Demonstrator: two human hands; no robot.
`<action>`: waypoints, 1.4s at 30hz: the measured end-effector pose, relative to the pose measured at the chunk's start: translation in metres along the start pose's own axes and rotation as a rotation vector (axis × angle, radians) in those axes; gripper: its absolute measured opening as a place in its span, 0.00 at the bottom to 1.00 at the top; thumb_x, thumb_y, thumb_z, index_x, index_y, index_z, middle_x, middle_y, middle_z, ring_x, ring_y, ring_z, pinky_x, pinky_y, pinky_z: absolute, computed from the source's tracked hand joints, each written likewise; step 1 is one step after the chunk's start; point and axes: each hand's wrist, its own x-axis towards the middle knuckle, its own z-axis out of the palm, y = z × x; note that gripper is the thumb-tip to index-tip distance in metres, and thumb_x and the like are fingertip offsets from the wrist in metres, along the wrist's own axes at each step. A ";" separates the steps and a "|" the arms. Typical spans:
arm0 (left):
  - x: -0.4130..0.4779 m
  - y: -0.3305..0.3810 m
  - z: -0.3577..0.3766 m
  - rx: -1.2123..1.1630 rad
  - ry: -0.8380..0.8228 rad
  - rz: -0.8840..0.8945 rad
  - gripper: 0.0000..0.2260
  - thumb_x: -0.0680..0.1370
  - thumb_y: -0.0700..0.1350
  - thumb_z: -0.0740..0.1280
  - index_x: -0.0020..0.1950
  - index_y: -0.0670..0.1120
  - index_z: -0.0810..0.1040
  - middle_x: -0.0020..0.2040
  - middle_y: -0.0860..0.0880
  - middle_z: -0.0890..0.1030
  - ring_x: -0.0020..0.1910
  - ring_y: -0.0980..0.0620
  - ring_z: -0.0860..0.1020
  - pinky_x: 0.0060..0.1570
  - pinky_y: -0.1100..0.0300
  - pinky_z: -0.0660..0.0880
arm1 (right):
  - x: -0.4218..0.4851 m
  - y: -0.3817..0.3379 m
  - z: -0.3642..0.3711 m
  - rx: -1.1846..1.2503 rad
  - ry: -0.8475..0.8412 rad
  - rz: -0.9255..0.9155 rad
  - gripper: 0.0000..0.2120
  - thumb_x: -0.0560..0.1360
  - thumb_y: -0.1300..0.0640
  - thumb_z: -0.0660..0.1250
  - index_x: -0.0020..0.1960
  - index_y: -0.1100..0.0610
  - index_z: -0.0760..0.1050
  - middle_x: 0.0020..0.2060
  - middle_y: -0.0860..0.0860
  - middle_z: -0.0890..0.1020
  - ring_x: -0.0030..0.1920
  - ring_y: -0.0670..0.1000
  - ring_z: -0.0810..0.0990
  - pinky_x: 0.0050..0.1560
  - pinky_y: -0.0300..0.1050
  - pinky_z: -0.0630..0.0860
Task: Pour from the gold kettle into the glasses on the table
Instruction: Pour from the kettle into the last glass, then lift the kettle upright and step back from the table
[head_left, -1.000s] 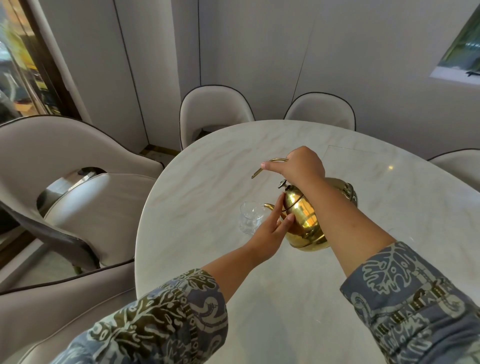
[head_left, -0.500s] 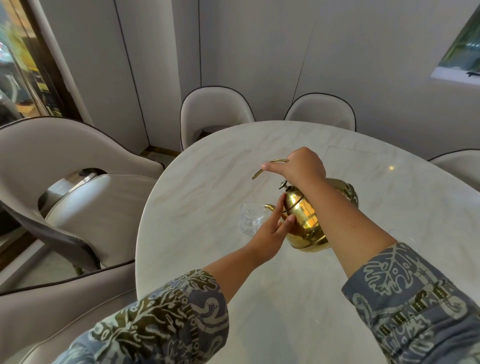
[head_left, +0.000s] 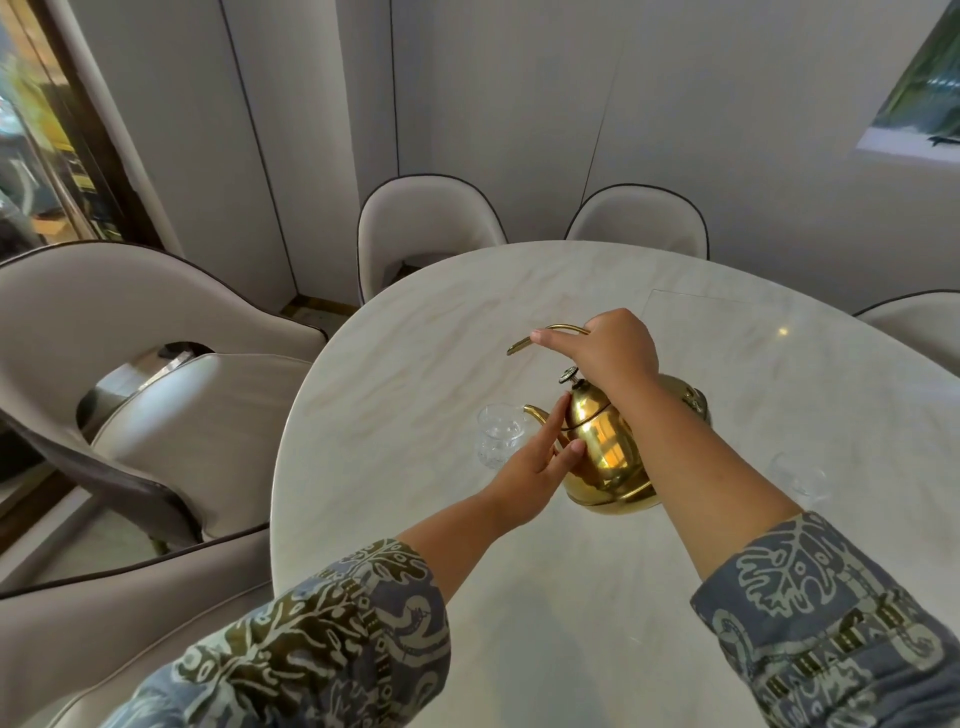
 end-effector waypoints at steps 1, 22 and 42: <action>0.001 -0.002 -0.001 0.027 -0.008 0.001 0.26 0.80 0.56 0.52 0.75 0.62 0.44 0.74 0.48 0.64 0.71 0.49 0.65 0.69 0.57 0.60 | -0.002 0.002 0.000 0.019 0.013 0.006 0.28 0.68 0.35 0.69 0.29 0.55 0.61 0.25 0.49 0.66 0.26 0.46 0.64 0.28 0.40 0.59; -0.028 -0.012 -0.010 0.377 -0.047 0.044 0.24 0.80 0.57 0.53 0.73 0.67 0.46 0.78 0.55 0.45 0.76 0.49 0.55 0.68 0.60 0.58 | -0.087 0.044 0.005 0.832 0.181 0.325 0.29 0.65 0.41 0.76 0.25 0.56 0.60 0.21 0.48 0.62 0.26 0.48 0.62 0.34 0.44 0.64; -0.167 -0.018 0.063 0.471 0.204 -0.028 0.28 0.79 0.56 0.57 0.76 0.61 0.46 0.78 0.54 0.45 0.76 0.48 0.54 0.72 0.49 0.61 | -0.235 0.065 -0.017 1.175 -0.026 0.223 0.25 0.67 0.47 0.76 0.26 0.55 0.62 0.20 0.46 0.64 0.22 0.44 0.62 0.28 0.36 0.66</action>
